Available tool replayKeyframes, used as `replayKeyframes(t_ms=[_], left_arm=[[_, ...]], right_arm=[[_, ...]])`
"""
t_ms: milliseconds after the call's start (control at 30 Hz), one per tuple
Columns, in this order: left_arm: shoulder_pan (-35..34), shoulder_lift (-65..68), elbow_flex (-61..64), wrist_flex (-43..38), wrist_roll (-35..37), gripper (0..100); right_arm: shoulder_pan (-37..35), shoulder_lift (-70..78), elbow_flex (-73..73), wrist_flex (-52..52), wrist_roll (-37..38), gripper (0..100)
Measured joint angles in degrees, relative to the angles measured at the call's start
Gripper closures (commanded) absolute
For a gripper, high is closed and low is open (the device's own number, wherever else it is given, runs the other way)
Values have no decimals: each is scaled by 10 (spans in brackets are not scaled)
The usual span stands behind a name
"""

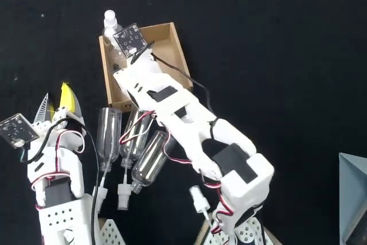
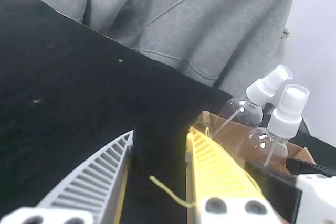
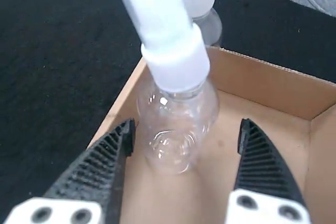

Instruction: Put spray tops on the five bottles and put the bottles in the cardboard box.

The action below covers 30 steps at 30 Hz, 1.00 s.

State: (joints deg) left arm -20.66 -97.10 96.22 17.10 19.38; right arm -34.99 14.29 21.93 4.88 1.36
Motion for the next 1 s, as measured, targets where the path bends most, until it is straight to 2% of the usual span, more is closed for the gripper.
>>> replayKeyframes(t_ms=[167, 1000], left_arm=[[0, -27, 0, 32, 0, 851], [4, -54, 0, 58, 0, 851]], right_arm=[[0, -5, 0, 27, 0, 734], [0, -49, 11, 50, 0, 736]])
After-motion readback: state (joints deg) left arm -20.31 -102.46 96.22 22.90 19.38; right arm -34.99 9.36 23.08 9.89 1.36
